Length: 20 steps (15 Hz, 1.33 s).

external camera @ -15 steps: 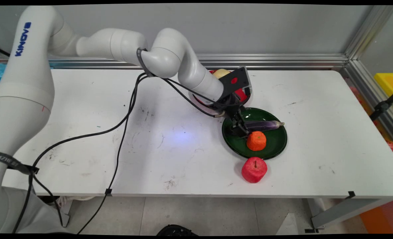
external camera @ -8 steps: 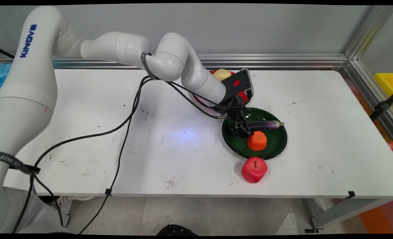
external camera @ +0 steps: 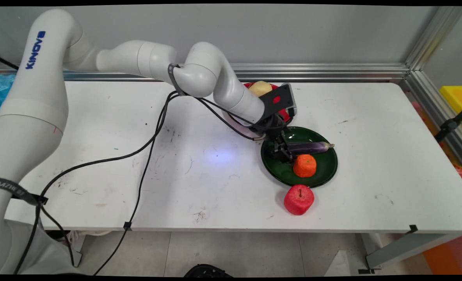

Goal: Pick up the eggplant from the green plate, then place the picked object on the red plate

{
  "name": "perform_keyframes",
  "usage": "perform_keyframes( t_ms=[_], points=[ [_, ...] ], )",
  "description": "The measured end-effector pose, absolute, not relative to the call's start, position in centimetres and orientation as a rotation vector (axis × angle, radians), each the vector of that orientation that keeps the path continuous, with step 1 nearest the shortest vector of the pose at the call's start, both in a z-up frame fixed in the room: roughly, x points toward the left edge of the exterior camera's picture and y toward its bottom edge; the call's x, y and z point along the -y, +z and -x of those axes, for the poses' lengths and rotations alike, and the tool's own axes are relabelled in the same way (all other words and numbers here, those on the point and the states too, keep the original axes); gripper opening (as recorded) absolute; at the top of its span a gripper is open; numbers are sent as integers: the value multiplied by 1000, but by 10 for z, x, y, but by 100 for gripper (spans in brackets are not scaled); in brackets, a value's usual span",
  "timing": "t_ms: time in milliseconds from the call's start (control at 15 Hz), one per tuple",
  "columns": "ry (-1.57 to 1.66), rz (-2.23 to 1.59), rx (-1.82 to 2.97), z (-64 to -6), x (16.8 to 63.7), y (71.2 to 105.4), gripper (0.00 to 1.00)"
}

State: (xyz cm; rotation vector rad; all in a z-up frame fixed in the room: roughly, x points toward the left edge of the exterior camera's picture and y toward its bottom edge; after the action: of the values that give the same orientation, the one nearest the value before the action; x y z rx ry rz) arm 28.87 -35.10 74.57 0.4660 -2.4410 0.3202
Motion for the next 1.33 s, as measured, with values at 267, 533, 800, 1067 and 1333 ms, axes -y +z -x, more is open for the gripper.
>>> perform_keyframes(
  t_ms=[267,533,800,1067,1333],
  points=[
    [313,-470,2450,-292,351,741,100],
    [300,-478,2456,-294,350,737,100],
    [283,-487,2459,-295,349,734,0],
    [273,-489,2462,-296,349,734,0],
    [269,-483,2451,-296,354,747,0]
  ],
)
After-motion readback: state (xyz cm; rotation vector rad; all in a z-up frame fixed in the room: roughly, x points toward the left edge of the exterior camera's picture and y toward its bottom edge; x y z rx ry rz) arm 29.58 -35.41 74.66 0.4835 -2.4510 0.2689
